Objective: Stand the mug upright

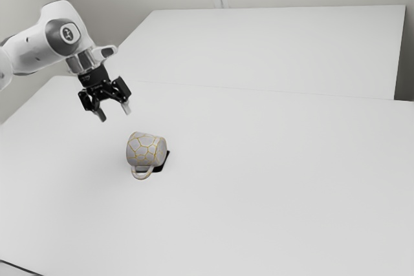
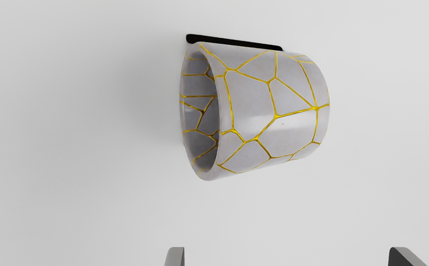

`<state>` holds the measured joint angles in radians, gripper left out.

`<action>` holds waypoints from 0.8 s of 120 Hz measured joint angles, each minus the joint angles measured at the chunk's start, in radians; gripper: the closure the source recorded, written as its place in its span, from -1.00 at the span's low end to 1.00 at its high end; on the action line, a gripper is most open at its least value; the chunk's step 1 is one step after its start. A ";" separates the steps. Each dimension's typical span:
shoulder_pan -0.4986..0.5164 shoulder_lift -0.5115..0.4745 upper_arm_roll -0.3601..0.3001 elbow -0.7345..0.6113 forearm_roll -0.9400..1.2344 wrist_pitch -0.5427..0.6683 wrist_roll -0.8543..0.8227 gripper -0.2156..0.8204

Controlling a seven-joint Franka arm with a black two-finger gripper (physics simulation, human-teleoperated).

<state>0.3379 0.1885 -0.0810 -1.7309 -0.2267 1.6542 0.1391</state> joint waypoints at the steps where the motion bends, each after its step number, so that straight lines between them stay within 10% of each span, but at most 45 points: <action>1: 0.001 0.001 0.000 -0.001 -0.001 0.002 0.002 -0.58; 96: 0.052 0.124 -0.006 -0.142 -0.275 0.225 0.240 -0.58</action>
<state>0.3898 0.3124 -0.0866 -1.8727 -0.5019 1.8791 0.3791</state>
